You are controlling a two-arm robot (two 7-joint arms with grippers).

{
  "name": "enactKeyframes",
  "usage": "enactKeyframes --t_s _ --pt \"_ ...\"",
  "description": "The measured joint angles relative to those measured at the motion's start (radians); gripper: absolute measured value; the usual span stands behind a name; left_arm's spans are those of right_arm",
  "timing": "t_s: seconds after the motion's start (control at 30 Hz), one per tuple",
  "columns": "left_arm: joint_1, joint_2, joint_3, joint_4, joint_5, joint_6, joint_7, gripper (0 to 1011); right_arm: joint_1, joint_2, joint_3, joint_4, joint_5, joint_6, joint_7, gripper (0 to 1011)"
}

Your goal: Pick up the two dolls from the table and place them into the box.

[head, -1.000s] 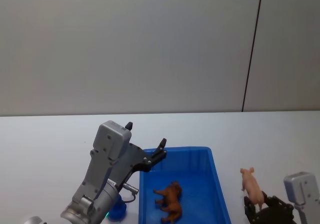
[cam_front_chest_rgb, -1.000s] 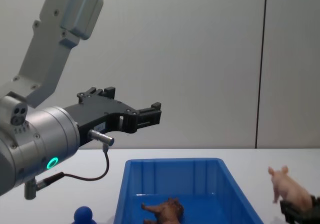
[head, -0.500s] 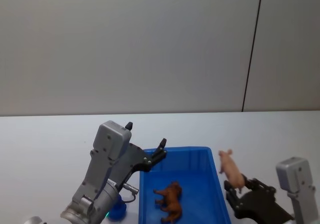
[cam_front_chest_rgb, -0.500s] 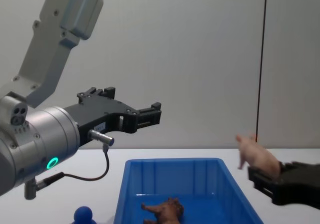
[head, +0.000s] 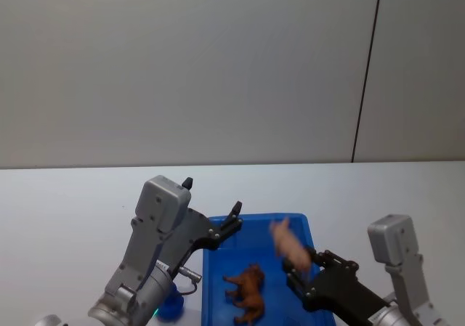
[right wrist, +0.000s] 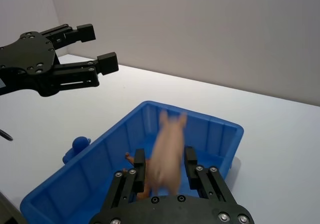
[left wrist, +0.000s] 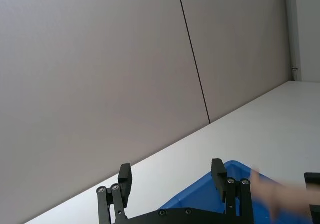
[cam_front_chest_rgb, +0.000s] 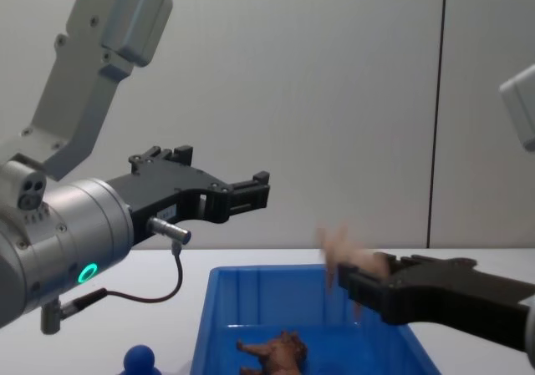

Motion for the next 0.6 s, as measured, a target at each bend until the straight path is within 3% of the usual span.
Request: enactKeyframes --t_s 0.37,0.53,0.6 --pt "0.000 0.000 0.000 0.000 0.000 0.000 0.000 1001 0.026 -0.017 -0.004 0.030 0.010 0.006 0.001 766" --pt "0.000 0.000 0.000 0.000 0.000 0.000 0.000 1001 0.028 -0.017 0.003 0.033 0.015 0.005 -0.036 907" --pt "0.000 0.000 0.000 0.000 0.000 0.000 0.000 1001 0.026 -0.015 0.005 0.032 0.016 0.004 -0.048 920"
